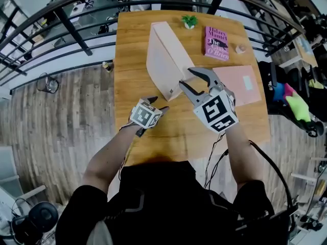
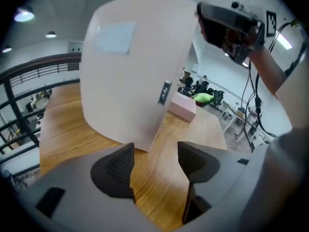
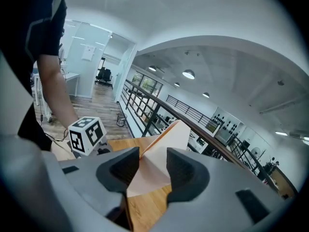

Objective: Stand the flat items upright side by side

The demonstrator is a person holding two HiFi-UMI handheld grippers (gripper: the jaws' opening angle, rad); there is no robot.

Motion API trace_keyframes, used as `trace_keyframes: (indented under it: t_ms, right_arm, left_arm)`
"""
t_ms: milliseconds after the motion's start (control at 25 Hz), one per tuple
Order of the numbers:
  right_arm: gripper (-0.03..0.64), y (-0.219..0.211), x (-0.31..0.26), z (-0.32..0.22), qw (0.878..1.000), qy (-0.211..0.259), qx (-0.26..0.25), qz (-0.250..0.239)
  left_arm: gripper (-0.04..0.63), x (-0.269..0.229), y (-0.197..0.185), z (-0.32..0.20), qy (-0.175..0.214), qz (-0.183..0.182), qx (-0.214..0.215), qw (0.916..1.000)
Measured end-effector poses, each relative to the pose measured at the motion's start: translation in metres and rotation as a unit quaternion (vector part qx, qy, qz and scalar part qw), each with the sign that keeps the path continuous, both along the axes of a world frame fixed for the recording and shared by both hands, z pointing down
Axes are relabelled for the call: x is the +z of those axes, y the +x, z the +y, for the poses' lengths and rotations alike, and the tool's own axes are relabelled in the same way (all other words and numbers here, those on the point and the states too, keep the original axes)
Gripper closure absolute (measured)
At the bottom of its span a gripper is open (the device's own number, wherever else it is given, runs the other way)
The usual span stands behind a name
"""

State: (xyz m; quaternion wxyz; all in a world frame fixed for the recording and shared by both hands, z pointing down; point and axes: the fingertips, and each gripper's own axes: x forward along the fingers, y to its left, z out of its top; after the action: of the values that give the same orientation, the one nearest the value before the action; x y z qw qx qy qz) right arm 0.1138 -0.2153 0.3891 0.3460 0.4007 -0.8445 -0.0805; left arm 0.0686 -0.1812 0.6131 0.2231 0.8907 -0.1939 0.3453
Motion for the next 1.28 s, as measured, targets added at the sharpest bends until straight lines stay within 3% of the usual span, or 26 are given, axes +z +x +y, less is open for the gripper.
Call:
trace_keyframes:
  t_ms: [160,280,480,800,1040,1280]
  right_arm:
    - [0.428,-0.008,0.002,0.005,1.000,0.004,-0.005,0.000]
    - [0.426,-0.011,0.002,0.005,1.000,0.007,-0.002,0.001]
    - [0.399,-0.009,0.003,0.005,1.000,0.010,0.005,-0.026]
    - [0.285,0.008,-0.001,0.006,0.988,0.029,0.071,-0.135]
    - [0.223,0.009,0.049,0.002,0.967,-0.043,0.139,-0.211]
    - [0.221,0.008,0.087,-0.004,0.942,-0.096,0.190,-0.260]
  left_arm:
    - [0.298,-0.051,-0.029,-0.007,0.039,0.061,-0.068,0.9950]
    - [0.298,-0.091,-0.049,-0.006,0.070,0.107,-0.085,0.9881]
    - [0.299,-0.143,-0.085,-0.006,0.113,0.146,-0.131,0.9740]
    - [0.299,-0.196,-0.140,-0.007,0.161,0.176,-0.206,0.9490]
    - [0.299,-0.217,-0.178,0.003,0.176,0.178,-0.250,0.9351]
    - [0.299,-0.234,-0.210,0.015,0.201,0.167,-0.268,0.9272]
